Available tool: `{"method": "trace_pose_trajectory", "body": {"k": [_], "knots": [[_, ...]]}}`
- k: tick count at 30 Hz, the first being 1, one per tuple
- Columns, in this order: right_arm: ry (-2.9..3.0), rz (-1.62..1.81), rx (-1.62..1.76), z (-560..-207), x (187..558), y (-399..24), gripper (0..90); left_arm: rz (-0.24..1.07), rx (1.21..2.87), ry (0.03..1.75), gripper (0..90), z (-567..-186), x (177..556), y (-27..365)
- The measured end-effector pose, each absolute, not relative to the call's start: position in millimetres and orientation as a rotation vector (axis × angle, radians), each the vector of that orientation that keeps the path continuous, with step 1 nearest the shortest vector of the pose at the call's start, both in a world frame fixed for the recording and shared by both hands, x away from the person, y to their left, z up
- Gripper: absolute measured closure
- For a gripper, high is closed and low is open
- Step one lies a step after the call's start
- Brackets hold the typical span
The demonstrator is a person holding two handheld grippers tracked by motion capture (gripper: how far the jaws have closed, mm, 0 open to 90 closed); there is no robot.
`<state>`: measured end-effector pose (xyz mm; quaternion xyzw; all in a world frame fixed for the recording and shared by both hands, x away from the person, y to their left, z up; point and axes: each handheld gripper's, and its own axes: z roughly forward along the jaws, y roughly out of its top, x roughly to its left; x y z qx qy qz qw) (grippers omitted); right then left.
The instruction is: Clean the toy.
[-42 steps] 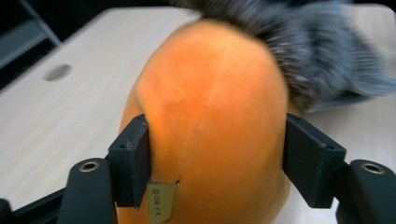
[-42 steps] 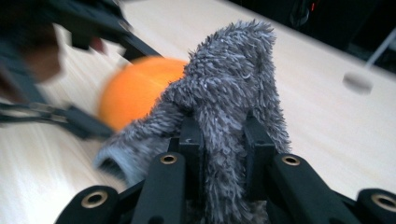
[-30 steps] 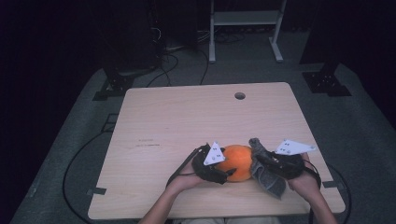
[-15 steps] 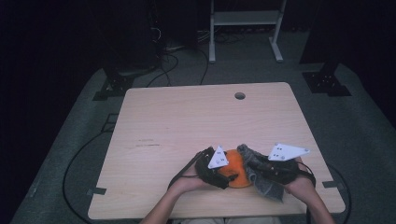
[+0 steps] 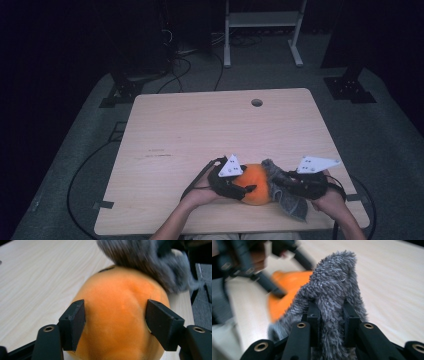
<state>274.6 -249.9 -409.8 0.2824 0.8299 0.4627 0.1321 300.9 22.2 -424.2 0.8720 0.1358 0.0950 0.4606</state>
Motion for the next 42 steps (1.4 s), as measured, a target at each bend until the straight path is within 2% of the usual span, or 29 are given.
{"method": "trace_pose_trajectory", "body": {"k": [4,8,13,18,21,26,28,32,35,42], "knots": [[2.403,1.331,0.87,-412,278,-258,72.0,0.181,2.179,0.28,32.1,-421,298,24],[2.475,1.31,0.797,-419,274,-247,72.3,0.117,2.137,0.258,23.8,-410,300,27],[2.504,1.326,0.742,-421,270,-248,72.2,0.149,2.146,0.228,17.6,-401,306,16],[2.513,1.348,0.737,-422,268,-256,71.5,0.163,2.216,0.292,7.6,-414,318,-6],[2.482,1.343,0.789,-421,271,-269,69.8,0.141,2.218,0.312,7.7,-424,318,-11],[2.331,1.24,0.954,-419,279,-298,64.8,0.138,2.236,0.264,13.3,-425,313,-12],[2.288,1.185,1.048,-427,286,-306,62.3,0.143,2.242,0.267,18.7,-424,311,-12],[2.29,1.137,1.134,-445,297,-314,49.5,0.156,2.24,0.252,25.6,-424,308,-10],[2.286,1.145,1.185,-451,302,-319,43.8,0.146,2.244,0.228,28.7,-423,306,-7],[2.197,1.235,1.246,-450,303,-332,40.1,0.114,2.204,0.235,38.1,-416,307,-3]]}}
